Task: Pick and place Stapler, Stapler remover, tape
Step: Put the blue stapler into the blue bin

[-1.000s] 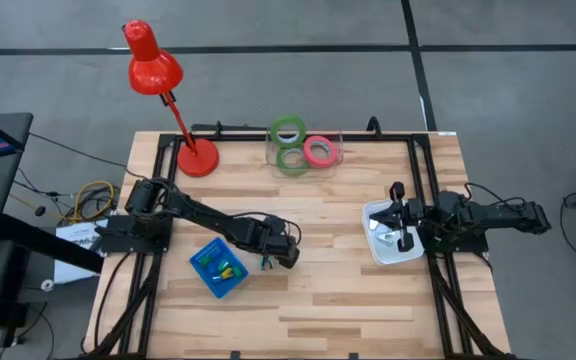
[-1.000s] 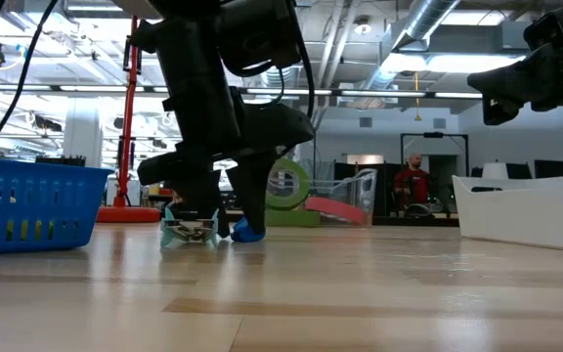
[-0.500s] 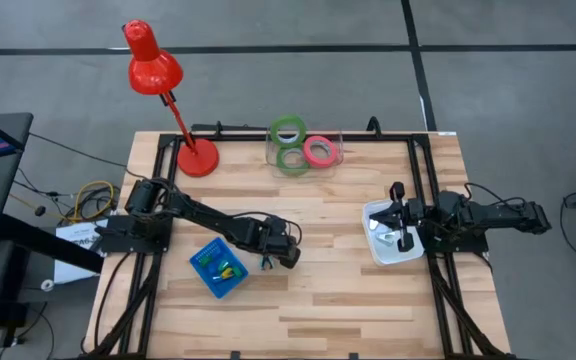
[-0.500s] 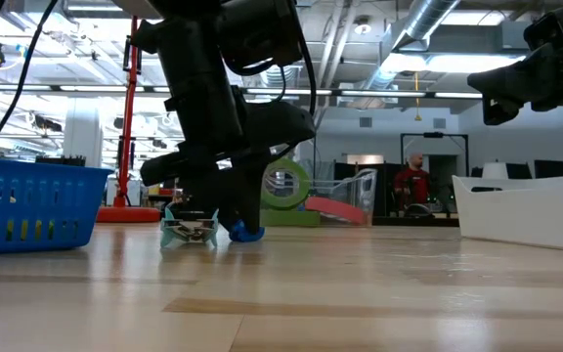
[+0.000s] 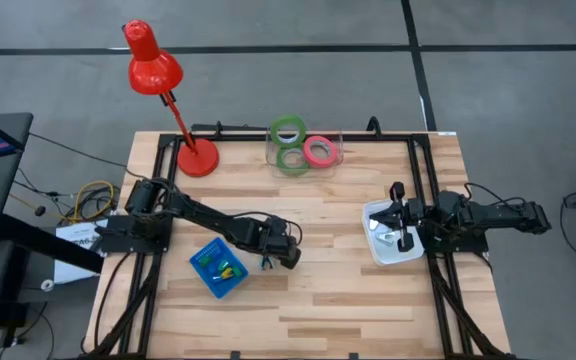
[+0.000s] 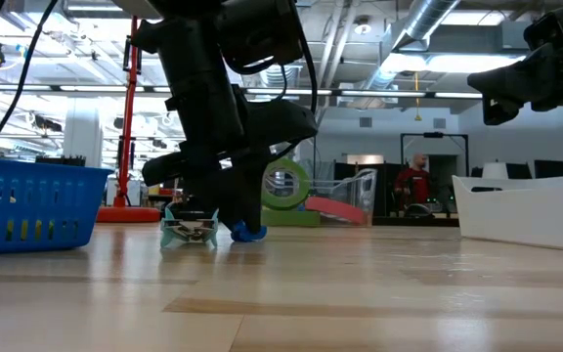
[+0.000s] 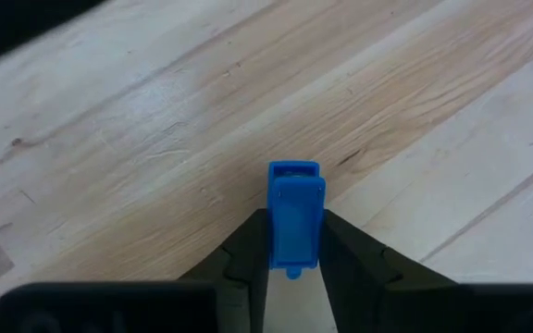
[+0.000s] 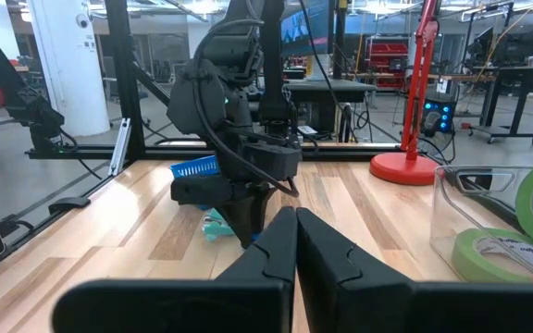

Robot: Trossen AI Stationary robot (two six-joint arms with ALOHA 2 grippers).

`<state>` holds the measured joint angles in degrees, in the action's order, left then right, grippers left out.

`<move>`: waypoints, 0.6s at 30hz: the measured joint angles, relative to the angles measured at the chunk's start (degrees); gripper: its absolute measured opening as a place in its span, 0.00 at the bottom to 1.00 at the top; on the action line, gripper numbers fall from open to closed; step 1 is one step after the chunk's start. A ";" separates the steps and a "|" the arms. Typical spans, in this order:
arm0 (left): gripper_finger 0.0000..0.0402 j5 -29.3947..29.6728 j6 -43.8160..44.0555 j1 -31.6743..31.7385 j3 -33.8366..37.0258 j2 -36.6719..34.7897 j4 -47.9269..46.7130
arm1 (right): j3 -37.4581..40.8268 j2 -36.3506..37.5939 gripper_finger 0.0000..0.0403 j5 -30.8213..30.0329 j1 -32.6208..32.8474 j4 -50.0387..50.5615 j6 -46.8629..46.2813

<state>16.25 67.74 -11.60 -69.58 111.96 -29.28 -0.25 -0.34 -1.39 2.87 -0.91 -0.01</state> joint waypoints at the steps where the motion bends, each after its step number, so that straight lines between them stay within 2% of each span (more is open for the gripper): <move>1: 0.19 0.00 -0.12 0.00 0.00 0.00 -0.02 | 0.00 0.00 0.00 0.00 0.02 0.02 0.00; 7: 0.19 -0.05 -0.42 0.00 0.00 -2.47 -0.28 | 0.00 -0.01 0.00 -0.01 0.01 0.01 0.00; 18: 0.19 -0.05 -9.15 0.00 -0.02 -13.55 -0.25 | 0.00 -0.02 0.00 0.00 0.02 0.01 -0.01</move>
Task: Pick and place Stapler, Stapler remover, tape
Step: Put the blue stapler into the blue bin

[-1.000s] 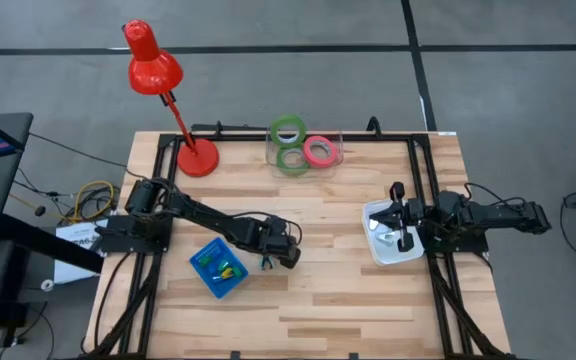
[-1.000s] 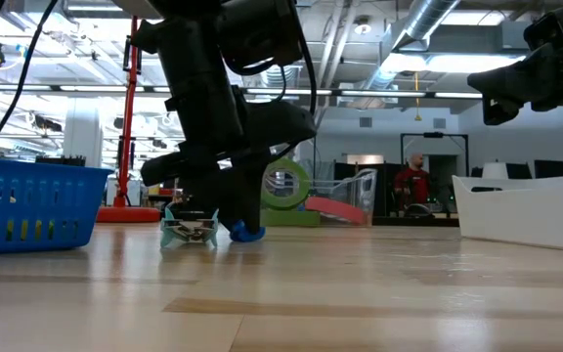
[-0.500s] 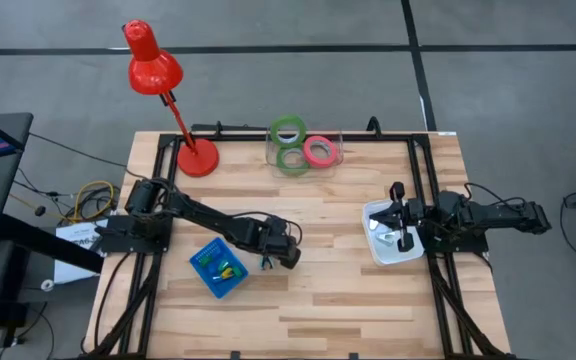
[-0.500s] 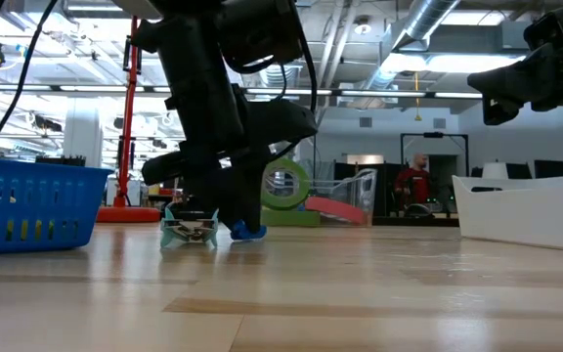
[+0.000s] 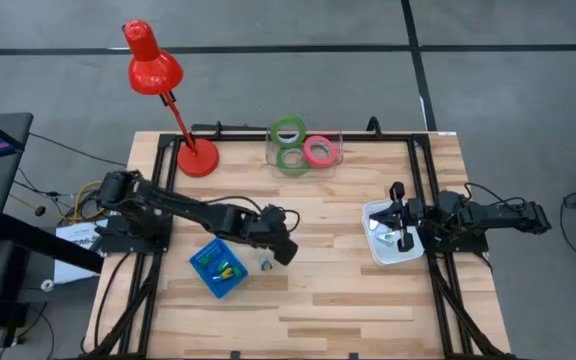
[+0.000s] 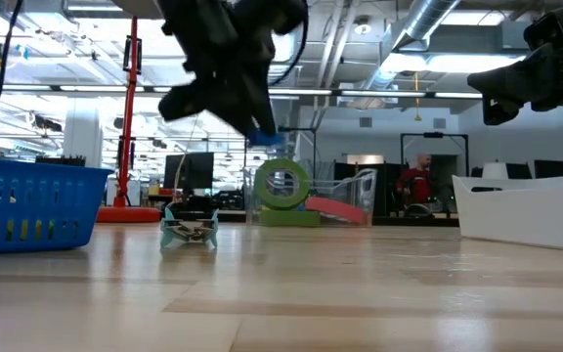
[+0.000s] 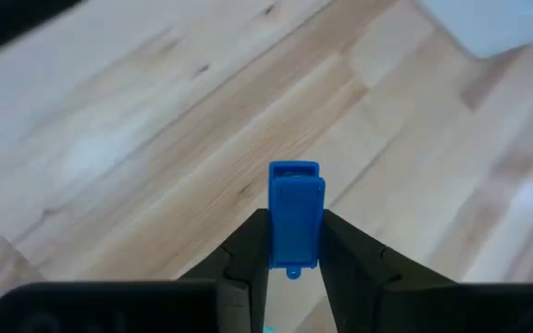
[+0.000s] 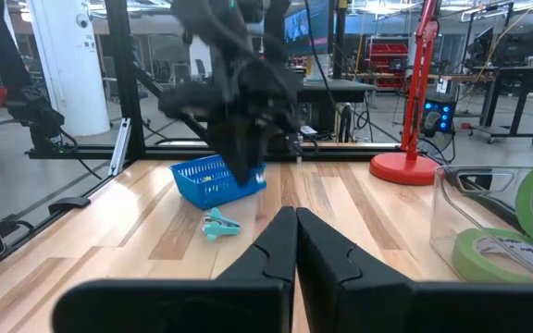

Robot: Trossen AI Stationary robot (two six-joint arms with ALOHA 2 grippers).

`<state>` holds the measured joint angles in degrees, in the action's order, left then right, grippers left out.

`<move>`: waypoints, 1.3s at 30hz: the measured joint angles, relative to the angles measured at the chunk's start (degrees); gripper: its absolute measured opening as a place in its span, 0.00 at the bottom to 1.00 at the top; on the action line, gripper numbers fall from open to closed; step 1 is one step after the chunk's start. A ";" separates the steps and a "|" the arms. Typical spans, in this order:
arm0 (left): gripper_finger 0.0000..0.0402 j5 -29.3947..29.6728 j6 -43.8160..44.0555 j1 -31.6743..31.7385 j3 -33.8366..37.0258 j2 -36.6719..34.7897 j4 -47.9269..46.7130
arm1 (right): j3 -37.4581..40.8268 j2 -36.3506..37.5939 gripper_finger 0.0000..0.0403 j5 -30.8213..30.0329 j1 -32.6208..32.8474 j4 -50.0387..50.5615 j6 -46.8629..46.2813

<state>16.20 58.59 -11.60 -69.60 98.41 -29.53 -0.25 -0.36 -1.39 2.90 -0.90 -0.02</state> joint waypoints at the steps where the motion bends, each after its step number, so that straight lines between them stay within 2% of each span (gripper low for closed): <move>1: 0.19 0.00 -1.01 -0.02 0.00 -0.93 -0.04 | 0.00 0.01 0.00 -0.01 -0.01 0.00 0.01; 11: 0.19 -0.09 -3.60 -0.11 0.00 -6.25 -0.48 | 0.00 0.01 0.00 -0.01 -0.01 0.01 0.01; 14: 0.19 -1.97 -7.45 -0.13 0.00 -7.52 -0.49 | 0.00 0.02 0.00 -0.01 -0.01 0.00 0.01; 33: 0.19 -22.79 -45.12 -2.87 0.00 -16.88 -1.99 | 0.00 0.02 0.00 -0.02 0.00 -0.01 0.01; 39: 0.19 -27.56 -50.03 -5.42 -0.02 -17.62 -3.42 | 0.00 0.01 0.00 0.00 -0.01 0.00 0.01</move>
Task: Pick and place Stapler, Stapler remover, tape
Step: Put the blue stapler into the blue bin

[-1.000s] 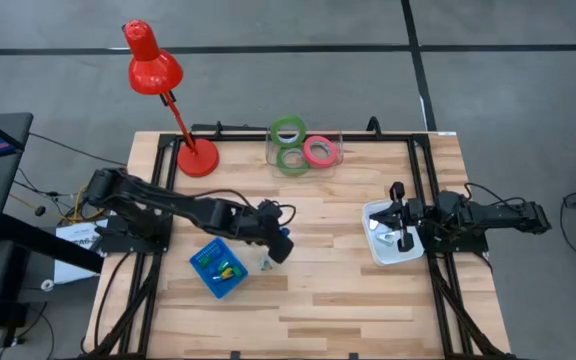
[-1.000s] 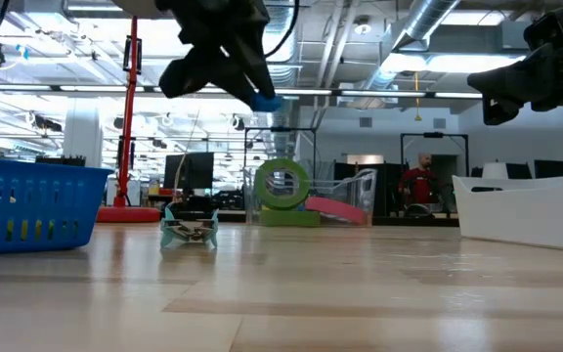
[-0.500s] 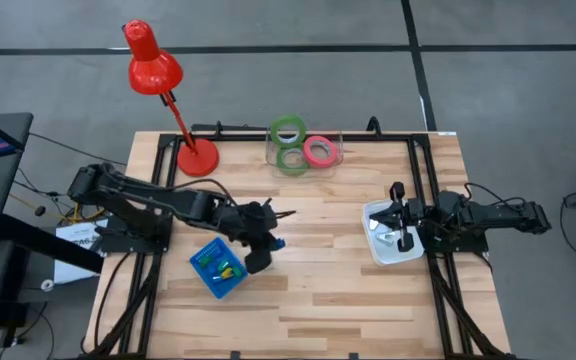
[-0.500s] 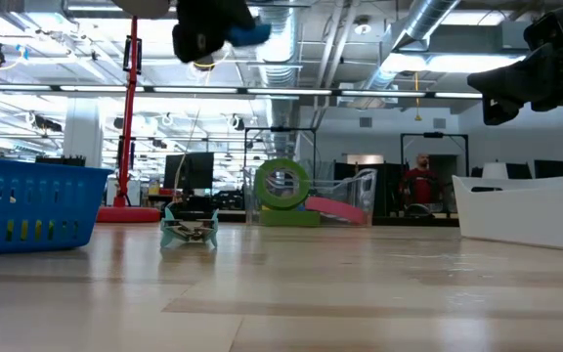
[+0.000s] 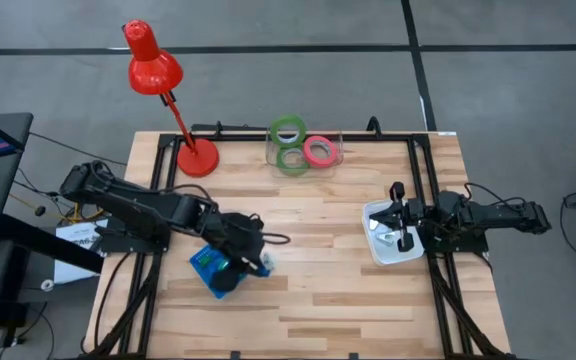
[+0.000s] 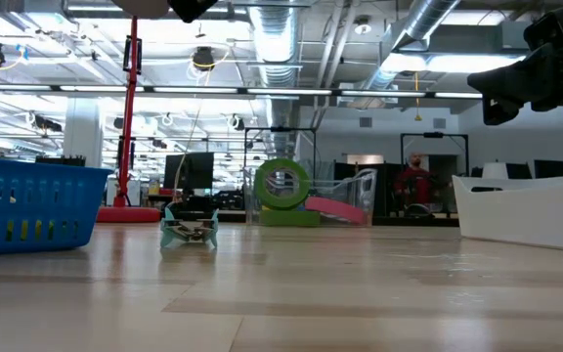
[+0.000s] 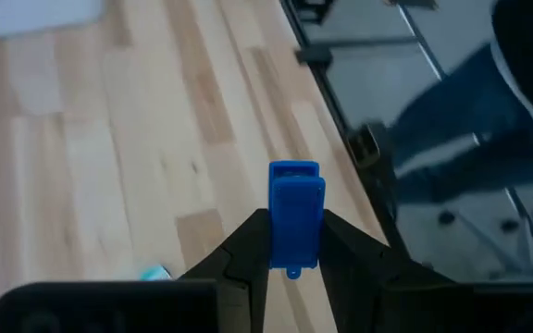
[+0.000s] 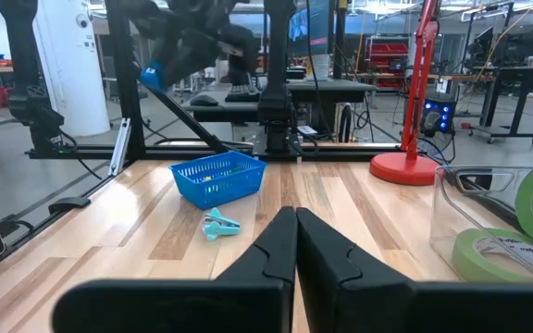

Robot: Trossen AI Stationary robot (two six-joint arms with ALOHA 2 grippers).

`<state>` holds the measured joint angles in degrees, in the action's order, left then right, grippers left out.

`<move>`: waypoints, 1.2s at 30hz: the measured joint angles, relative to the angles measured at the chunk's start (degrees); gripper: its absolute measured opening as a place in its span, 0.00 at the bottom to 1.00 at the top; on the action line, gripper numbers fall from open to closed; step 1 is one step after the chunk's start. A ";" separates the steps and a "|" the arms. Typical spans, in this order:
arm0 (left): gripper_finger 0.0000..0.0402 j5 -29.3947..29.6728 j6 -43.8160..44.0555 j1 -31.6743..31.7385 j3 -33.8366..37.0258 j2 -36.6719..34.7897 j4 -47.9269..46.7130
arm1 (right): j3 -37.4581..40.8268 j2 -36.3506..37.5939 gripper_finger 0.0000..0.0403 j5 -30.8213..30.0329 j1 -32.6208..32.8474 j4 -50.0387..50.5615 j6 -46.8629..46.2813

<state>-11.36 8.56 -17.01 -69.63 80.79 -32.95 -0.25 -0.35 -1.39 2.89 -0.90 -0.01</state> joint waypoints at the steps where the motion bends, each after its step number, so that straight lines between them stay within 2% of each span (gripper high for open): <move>1: 0.19 -0.61 -0.81 -0.42 0.00 0.02 -0.88 | 0.00 0.00 0.00 -0.02 -0.01 0.01 0.00; 16: 0.19 -0.10 -1.26 -3.17 0.41 0.07 -16.13 | 0.00 0.01 0.00 0.00 -0.01 0.01 0.00; 36: 0.19 1.90 0.90 -3.17 18.26 0.13 -16.33 | 0.00 0.01 0.00 0.00 -0.01 0.00 0.00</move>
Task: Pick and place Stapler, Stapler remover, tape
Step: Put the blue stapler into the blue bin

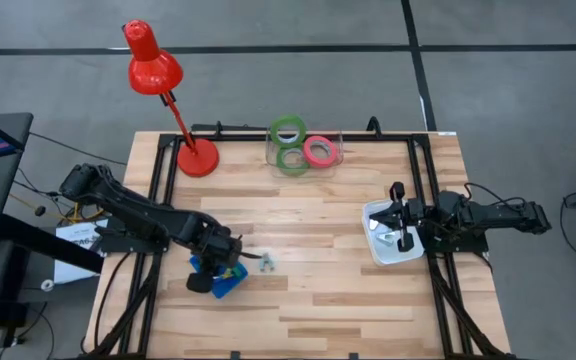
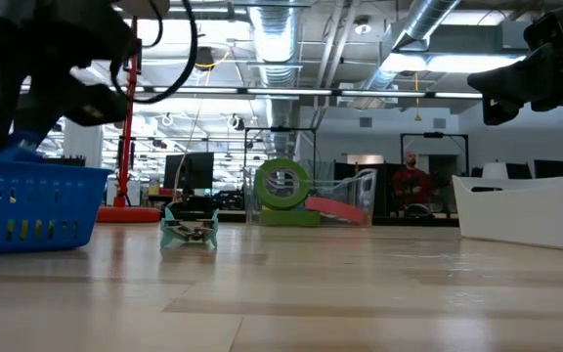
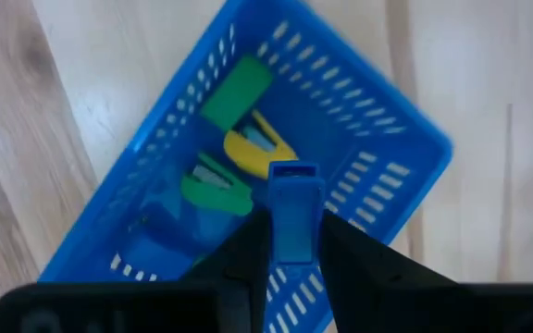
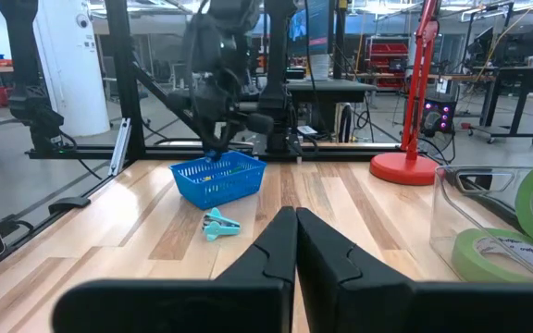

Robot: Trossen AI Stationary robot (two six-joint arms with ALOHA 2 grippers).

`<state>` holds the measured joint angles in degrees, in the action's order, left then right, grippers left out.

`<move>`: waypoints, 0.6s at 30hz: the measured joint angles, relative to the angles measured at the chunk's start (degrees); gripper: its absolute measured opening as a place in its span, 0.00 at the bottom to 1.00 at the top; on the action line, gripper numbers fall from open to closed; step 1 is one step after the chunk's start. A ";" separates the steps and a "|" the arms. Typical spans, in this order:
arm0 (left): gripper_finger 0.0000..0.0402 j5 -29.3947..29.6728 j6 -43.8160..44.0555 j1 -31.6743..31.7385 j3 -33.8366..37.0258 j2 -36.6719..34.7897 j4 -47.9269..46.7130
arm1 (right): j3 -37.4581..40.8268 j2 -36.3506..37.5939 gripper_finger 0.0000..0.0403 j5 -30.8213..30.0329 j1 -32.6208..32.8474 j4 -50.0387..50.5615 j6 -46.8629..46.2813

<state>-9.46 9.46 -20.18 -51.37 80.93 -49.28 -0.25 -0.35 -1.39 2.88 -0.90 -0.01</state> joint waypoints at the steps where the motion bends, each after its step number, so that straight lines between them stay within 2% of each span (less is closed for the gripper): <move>1: 0.19 0.00 0.01 0.00 0.47 0.00 0.03 | 0.00 0.00 0.00 0.00 0.00 0.01 0.00; 18: 0.20 -0.02 3.74 0.00 2.66 0.04 0.26 | 0.00 0.01 0.00 -0.01 0.01 0.00 -0.01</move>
<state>-9.47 13.20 -20.18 -48.71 80.97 -49.01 -0.25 -0.34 -1.39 2.90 -0.90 -0.02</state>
